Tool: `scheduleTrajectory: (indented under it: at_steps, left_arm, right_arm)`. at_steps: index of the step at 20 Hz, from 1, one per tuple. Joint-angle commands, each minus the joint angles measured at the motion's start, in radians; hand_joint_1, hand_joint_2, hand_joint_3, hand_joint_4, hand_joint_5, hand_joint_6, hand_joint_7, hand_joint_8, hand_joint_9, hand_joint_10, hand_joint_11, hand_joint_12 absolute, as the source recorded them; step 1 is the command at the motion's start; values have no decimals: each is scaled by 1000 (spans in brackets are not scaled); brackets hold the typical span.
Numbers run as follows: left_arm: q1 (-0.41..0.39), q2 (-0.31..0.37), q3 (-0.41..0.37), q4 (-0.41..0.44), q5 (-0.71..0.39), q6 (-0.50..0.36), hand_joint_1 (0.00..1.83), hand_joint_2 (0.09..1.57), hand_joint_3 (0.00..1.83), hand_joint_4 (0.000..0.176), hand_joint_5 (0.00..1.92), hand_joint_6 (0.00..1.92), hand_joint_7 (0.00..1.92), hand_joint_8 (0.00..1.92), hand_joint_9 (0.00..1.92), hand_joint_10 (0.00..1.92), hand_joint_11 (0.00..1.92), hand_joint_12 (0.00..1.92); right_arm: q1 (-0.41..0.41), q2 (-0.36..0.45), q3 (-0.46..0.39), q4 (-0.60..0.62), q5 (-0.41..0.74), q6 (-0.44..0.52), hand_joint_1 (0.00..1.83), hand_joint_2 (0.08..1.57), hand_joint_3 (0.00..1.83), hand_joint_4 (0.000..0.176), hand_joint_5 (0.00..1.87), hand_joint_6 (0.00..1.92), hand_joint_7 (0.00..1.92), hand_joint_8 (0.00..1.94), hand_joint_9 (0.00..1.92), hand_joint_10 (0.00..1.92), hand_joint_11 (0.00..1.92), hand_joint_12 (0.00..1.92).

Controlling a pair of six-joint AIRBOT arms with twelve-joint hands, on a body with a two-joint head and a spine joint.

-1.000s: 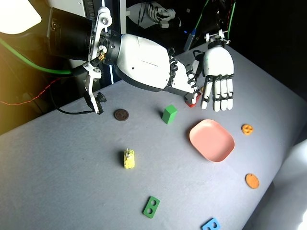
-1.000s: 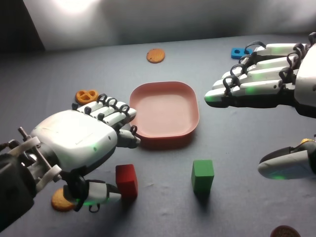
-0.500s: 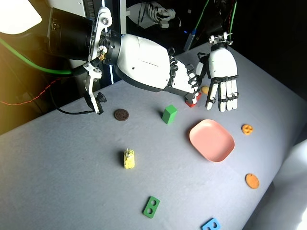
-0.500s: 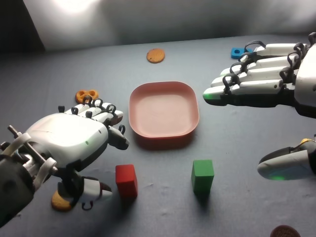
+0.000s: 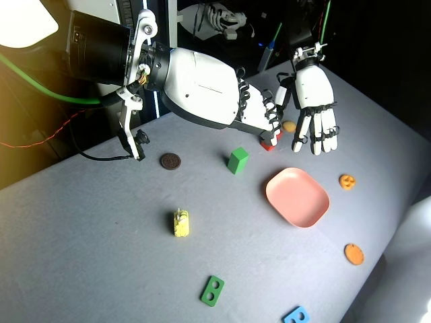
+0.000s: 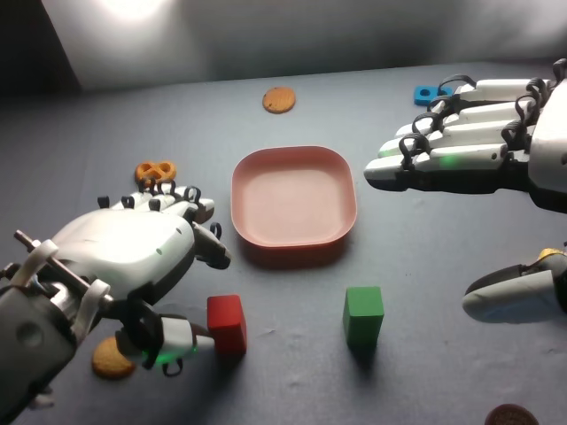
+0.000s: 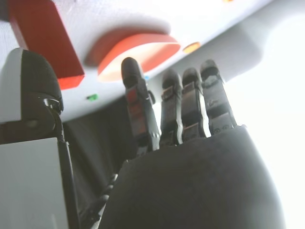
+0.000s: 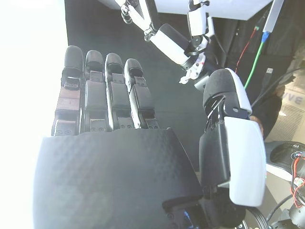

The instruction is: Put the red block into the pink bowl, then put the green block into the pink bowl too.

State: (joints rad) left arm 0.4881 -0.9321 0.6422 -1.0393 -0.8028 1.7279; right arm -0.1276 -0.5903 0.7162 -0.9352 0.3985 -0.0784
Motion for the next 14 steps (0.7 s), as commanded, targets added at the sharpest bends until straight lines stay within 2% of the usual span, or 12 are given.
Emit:
scheduleTrajectory:
  at_steps: [1,2,3,4,5,6,8,10,14]
  left_arm:
    - [-9,3,-6,37,-81,5,1066,1011,5,0,658,13,144,1,10,0,0,0]
    - [-9,3,-13,28,-83,8,1060,1006,2,0,658,12,152,4,13,2,0,0]
    - [-9,2,-17,26,-85,12,1035,997,0,10,660,12,143,0,8,0,0,0]
    - [-9,2,-23,20,-85,17,1041,1006,3,0,656,9,144,1,6,0,0,0]
    - [-9,0,-25,18,-85,18,1002,1012,5,20,642,3,129,0,7,0,0,0]
    - [-9,-4,-26,15,-85,18,991,1015,6,22,643,3,128,1,5,0,0,0]
    - [-9,-15,-24,11,-86,18,1040,1003,0,0,659,8,146,7,7,0,0,0]
    - [-9,-28,-22,0,-96,18,1076,976,0,0,690,19,175,15,19,5,0,0]
    - [-7,-48,-1,-1,-100,15,1046,978,0,0,682,9,141,4,8,3,0,0]
  right_arm:
    - [14,10,-3,39,74,4,185,1155,0,0,189,6,201,7,206,9,0,690]
    - [14,10,-3,39,74,4,201,1156,0,0,183,2,193,2,201,6,0,695]
    - [14,10,-3,39,74,4,210,1158,0,0,180,0,191,1,197,3,0,682]
    - [14,10,-3,39,74,4,204,1163,1,0,164,0,174,0,183,0,0,651]
    - [14,10,-3,39,74,4,179,1159,0,0,170,3,184,4,190,4,0,646]
    - [14,10,-3,39,74,4,183,1160,0,0,168,2,182,3,188,2,0,630]
    - [14,10,-3,39,74,4,195,1164,1,0,152,0,163,0,175,0,0,612]
    - [14,10,-3,39,74,4,237,1149,0,0,169,4,178,4,176,1,0,575]
    - [14,10,-3,39,74,4,205,1158,2,0,165,0,181,0,185,0,0,622]
